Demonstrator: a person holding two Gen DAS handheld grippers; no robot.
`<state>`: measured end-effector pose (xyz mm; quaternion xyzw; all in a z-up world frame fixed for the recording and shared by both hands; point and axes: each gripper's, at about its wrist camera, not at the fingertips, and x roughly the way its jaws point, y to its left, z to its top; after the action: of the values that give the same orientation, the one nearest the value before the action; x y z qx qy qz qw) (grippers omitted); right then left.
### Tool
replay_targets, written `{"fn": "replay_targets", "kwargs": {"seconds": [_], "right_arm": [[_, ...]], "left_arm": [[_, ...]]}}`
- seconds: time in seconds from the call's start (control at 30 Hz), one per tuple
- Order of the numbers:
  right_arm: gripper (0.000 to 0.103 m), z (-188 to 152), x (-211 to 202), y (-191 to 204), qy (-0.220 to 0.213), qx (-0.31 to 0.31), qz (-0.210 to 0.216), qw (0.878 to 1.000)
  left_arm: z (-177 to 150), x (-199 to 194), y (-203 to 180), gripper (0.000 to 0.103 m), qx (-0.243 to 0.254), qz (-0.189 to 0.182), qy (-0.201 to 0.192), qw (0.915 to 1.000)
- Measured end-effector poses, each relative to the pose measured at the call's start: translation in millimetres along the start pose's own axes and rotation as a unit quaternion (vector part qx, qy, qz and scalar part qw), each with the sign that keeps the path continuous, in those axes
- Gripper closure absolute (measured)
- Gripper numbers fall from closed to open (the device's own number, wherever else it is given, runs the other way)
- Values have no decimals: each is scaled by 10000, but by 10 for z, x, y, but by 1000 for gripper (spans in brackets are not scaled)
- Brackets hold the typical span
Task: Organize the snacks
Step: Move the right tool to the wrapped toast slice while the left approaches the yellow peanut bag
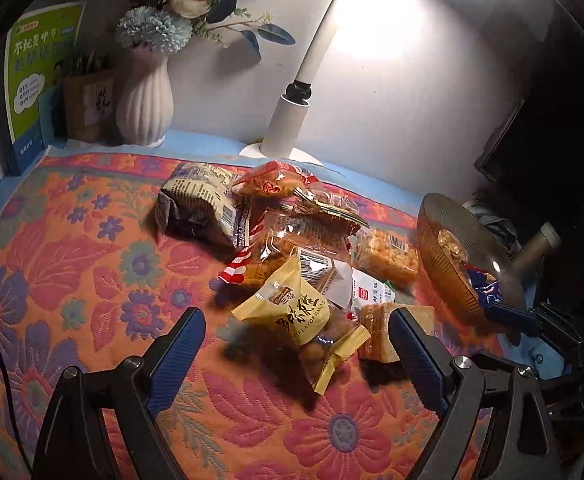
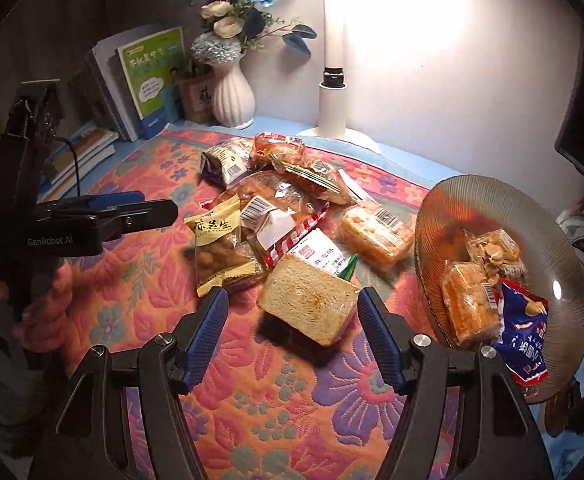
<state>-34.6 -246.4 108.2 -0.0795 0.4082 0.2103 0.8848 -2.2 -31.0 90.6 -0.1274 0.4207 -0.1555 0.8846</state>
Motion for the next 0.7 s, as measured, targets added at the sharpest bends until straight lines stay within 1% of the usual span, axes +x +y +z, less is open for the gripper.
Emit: {"fn": "replay_targets", "kwargs": {"seconds": [0.1, 0.17, 0.27, 0.33, 0.53, 0.6, 0.67, 0.7], "right_arm": [[36, 31, 131, -28, 118, -192, 282, 9993], [36, 52, 196, -28, 123, -339, 324, 9988], [36, 102, 276, -36, 143, -442, 407, 9981], [36, 134, 339, -49, 186, -480, 424, 9978], [36, 198, 598, -122, 409, -504, 371, 9972], [36, 201, 662, -131, 476, -517, 360, 9969], [36, 203, 717, -135, 544, -513, 367, 9965], [36, 201, 740, -135, 579, -516, 369, 9963]], "left_arm": [[-42, 205, -7, 12, -346, -43, 222, 9991], [-54, 314, -7, 14, -548, 23, 312, 9980], [-59, 429, 0, 15, -809, 119, 357, 9960], [-57, 499, -12, 15, -882, 131, 415, 9952], [-83, 666, -66, 20, -853, 313, 553, 9943], [-102, 722, -80, 25, -819, 391, 593, 9941], [-117, 777, -85, 36, -780, 407, 647, 9940], [-130, 799, -85, 39, -762, 399, 688, 9939]]}}
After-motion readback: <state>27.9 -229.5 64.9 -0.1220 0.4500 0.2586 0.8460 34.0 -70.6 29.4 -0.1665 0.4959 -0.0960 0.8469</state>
